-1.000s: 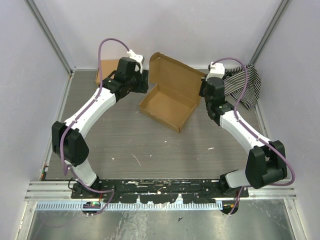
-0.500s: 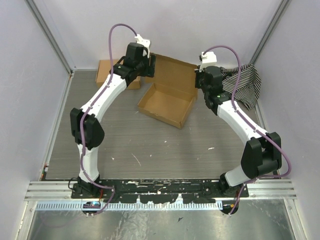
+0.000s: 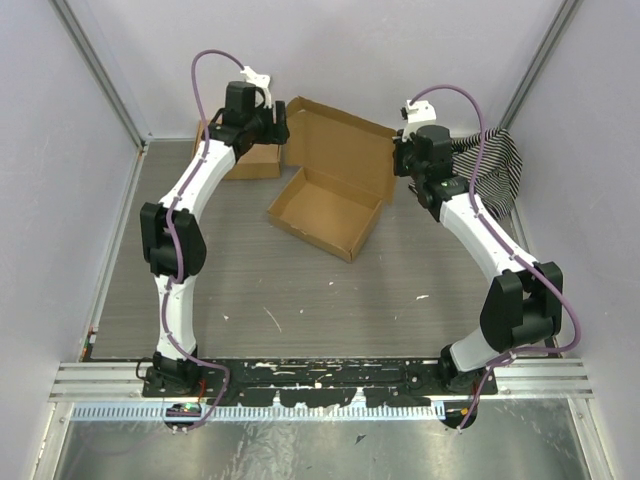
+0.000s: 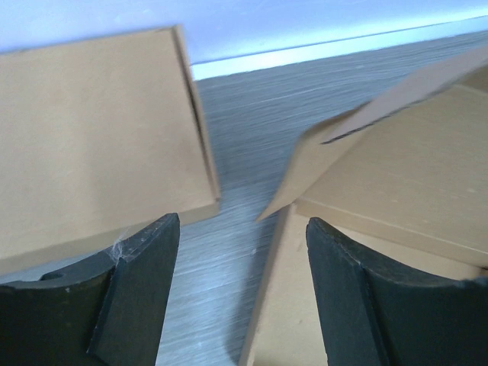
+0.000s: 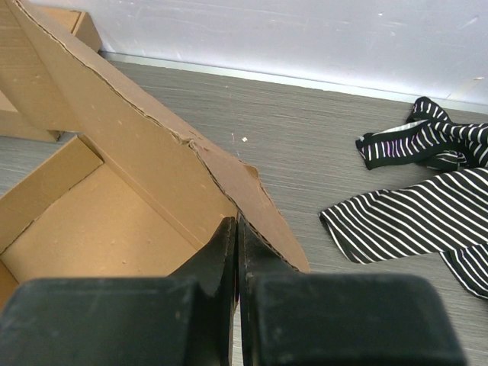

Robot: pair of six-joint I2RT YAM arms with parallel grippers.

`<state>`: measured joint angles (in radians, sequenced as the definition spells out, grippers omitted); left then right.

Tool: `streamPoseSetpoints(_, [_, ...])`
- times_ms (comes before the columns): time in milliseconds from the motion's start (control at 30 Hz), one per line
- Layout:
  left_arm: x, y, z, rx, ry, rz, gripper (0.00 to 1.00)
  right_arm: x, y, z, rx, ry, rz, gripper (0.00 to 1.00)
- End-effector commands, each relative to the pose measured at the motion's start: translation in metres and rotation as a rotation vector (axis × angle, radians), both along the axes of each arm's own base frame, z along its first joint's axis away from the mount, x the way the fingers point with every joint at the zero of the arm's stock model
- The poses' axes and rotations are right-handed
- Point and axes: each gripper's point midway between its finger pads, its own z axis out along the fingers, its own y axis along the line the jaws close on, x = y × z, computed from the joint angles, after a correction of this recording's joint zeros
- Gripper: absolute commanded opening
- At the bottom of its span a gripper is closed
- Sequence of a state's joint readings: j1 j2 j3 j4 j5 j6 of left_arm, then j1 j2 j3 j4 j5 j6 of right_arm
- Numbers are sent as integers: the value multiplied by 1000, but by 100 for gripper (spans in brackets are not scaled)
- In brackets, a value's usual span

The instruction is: Fold the paper box

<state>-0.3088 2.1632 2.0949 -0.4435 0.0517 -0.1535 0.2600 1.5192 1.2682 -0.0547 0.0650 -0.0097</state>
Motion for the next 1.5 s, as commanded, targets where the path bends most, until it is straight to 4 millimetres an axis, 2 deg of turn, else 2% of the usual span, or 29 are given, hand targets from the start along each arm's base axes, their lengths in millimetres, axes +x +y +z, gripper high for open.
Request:
streamPoseSetpoints(0, [3,-39,41,-141,-118,-169,72,6,1,33,20,-64,32,3])
streamPoseSetpoints(67, [1,-49,39,-176,-114,-219,71,6,-2,33,24,-62,29,3])
streamPoseSetpoints(167, [2,-54,35,-197,-120,-235,71,7,-5,32,33,-57,25,3])
streamPoseSetpoints(567, [32,-51,22,-214,-143,-199,70,7,0,39,47,-52,70,3])
streamPoseSetpoints(733, [42,-47,24,-238,-157,-184,69,8,-1,37,44,-41,70,3])
streamPoseSetpoints(800, [44,-45,26,-262,-157,-182,64,9,-2,36,45,-35,67,3])
streamPoseSetpoints(867, [42,-45,30,-284,-157,-194,54,11,-2,35,45,-30,67,3])
streamPoseSetpoints(1100, [25,-50,43,-332,-149,-252,3,21,0,33,71,3,47,2])
streamPoseSetpoints(1133, [22,-50,43,-332,-146,-252,0,23,0,30,75,16,42,2])
streamPoseSetpoints(1333, [7,-42,36,-303,-126,-231,0,32,0,27,96,48,13,2])
streamPoseSetpoints(1467, [-13,-34,36,-296,-113,-214,0,43,-7,23,83,72,-47,2])
